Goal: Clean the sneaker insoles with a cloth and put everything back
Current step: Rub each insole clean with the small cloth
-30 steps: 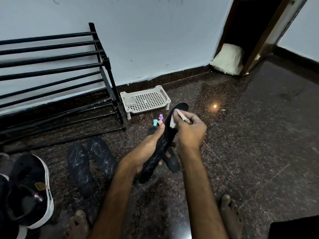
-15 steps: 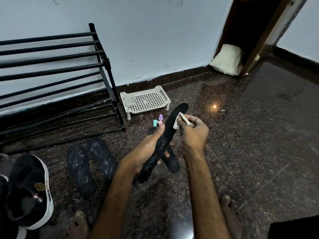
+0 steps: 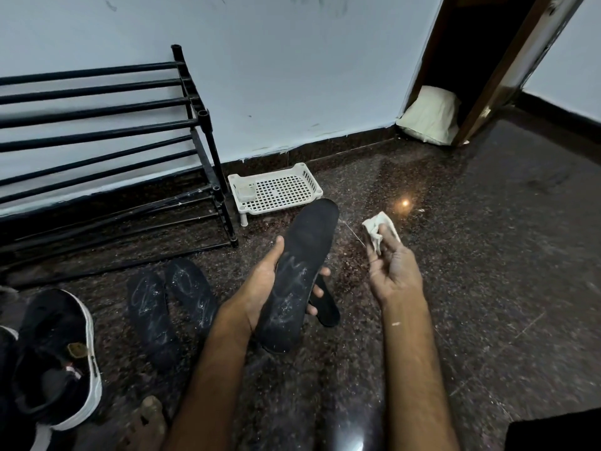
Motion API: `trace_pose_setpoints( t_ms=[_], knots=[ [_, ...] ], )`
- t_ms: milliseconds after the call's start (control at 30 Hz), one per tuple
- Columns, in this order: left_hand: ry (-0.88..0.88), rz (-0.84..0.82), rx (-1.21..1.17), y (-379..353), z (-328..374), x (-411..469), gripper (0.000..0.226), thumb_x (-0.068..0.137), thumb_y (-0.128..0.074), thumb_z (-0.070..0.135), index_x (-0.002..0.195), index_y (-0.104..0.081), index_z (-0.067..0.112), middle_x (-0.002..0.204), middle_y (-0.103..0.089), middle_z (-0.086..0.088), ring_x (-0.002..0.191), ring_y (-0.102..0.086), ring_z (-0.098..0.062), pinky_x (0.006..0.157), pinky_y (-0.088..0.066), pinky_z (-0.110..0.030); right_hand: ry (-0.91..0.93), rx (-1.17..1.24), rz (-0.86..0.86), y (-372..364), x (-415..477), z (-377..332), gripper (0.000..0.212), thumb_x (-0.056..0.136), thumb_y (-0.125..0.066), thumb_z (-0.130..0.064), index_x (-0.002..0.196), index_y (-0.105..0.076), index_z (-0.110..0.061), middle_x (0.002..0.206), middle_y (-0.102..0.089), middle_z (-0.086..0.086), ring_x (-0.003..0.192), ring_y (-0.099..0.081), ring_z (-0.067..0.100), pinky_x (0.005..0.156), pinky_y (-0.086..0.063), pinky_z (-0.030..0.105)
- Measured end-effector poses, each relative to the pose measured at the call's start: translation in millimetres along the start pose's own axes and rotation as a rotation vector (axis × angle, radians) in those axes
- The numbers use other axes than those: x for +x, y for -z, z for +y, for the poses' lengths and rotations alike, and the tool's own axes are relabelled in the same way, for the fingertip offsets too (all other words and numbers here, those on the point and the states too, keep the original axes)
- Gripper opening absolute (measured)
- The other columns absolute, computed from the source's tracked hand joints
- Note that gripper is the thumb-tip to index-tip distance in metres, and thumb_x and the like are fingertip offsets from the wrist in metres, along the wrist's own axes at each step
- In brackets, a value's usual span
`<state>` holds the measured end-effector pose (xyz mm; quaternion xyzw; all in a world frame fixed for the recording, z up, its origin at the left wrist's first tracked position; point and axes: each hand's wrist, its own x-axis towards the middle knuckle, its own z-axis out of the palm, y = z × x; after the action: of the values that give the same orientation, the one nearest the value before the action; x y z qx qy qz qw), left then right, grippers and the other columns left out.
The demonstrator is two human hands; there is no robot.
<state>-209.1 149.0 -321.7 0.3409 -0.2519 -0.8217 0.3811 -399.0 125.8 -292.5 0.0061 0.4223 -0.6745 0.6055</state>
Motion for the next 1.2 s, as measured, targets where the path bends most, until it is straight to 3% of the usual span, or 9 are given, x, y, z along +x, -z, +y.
trace_pose_setpoints(
  t_ms=[67, 133, 367, 433, 567, 633, 867, 1033, 1200],
  knots=[
    [0.011, -0.009, -0.027, 2, 0, 1, 0.072, 0.100, -0.026, 0.060, 0.112, -0.071, 0.003, 0.106, -0.066, -0.029, 0.062, -0.065, -0.034, 0.045, -0.056, -0.040, 0.034, -0.140, 0.017, 0, 2, 9, 0.029, 0.085, -0.068, -0.001, 0.114, -0.066, -0.004, 0.106, -0.072, 0.006, 0.089, -0.068, 0.011, 0.086, -0.056, 0.025],
    [0.027, -0.010, 0.001, 3, -1, 3, 0.074, 0.100, -0.027, 0.060, 0.105, -0.076, 0.004, 0.103, -0.067, -0.028, 0.060, -0.065, -0.032, 0.044, -0.055, -0.039, 0.138, -0.295, -0.007, -6, -1, 16, 0.029, 0.084, -0.070, 0.002, 0.112, -0.067, -0.006, 0.096, -0.073, 0.005, 0.080, -0.070, 0.010, 0.073, -0.057, 0.021],
    [0.052, 0.041, 0.258, 3, -7, 8, 0.073, 0.090, -0.043, 0.073, 0.104, -0.074, 0.008, 0.089, -0.067, -0.018, 0.065, -0.062, -0.025, 0.047, -0.048, -0.029, 0.707, -1.015, 0.119, -27, -5, 46, 0.012, 0.080, -0.079, -0.017, 0.088, -0.072, -0.021, 0.084, -0.072, -0.006, 0.074, -0.068, 0.008, 0.072, -0.059, 0.034],
    [0.040, 0.070, 0.367, 5, -8, 8, 0.080, 0.086, -0.045, 0.078, 0.109, -0.072, 0.007, 0.092, -0.064, -0.023, 0.069, -0.059, -0.027, 0.051, -0.046, -0.029, 0.641, -0.972, 0.055, -36, -11, 46, 0.014, 0.081, -0.078, -0.013, 0.092, -0.072, -0.018, 0.088, -0.073, -0.002, 0.076, -0.070, 0.011, 0.069, -0.059, 0.031],
    [0.025, 0.086, 0.481, 8, -9, 6, 0.083, 0.085, -0.044, 0.077, 0.118, -0.067, 0.005, 0.107, -0.065, -0.030, 0.070, -0.062, -0.022, 0.051, -0.047, -0.029, 0.066, -0.201, -0.258, -63, -33, 19, 0.027, 0.079, -0.070, -0.001, 0.106, -0.068, -0.007, 0.106, -0.072, 0.015, 0.078, -0.068, 0.013, 0.067, -0.058, 0.024],
    [0.035, 0.078, 0.398, 6, -10, 4, 0.080, 0.091, -0.039, 0.071, 0.121, -0.064, 0.000, 0.096, -0.070, -0.023, 0.064, -0.063, -0.022, 0.048, -0.049, -0.029, 0.090, -0.048, -0.228, -60, -30, -2, 0.033, 0.077, -0.069, -0.001, 0.109, -0.067, -0.006, 0.107, -0.072, 0.014, 0.083, -0.068, 0.015, 0.074, -0.058, 0.024],
    [-0.011, 0.047, -0.070, 7, -4, 6, 0.072, 0.100, -0.027, 0.061, 0.116, -0.069, 0.004, 0.104, -0.067, -0.026, 0.062, -0.066, -0.031, 0.045, -0.056, -0.037, 0.212, -0.373, 0.074, -3, 4, -10, 0.027, 0.088, -0.065, 0.002, 0.112, -0.068, -0.010, 0.102, -0.073, 0.006, 0.080, -0.068, 0.012, 0.060, -0.053, 0.019],
    [-0.038, 0.004, -0.235, 11, -2, 11, 0.079, 0.100, -0.024, 0.059, 0.100, -0.077, 0.000, 0.094, -0.070, -0.024, 0.058, -0.066, -0.031, 0.043, -0.055, -0.038, 0.172, -0.592, -0.001, 7, 4, 22, 0.020, 0.087, -0.065, 0.004, 0.100, -0.070, -0.011, 0.096, -0.072, 0.009, 0.081, -0.067, 0.018, 0.075, -0.057, 0.029],
    [-0.061, 0.010, -0.355, 12, -1, 10, 0.073, 0.099, -0.031, 0.056, 0.116, -0.068, -0.003, 0.098, -0.067, -0.023, 0.065, -0.066, -0.032, 0.053, -0.057, -0.037, 0.253, -0.763, -0.051, 6, 2, 33, 0.017, 0.086, -0.068, 0.002, 0.099, -0.070, -0.008, 0.097, -0.073, 0.017, 0.079, -0.068, 0.021, 0.078, -0.057, 0.039]
  ],
)
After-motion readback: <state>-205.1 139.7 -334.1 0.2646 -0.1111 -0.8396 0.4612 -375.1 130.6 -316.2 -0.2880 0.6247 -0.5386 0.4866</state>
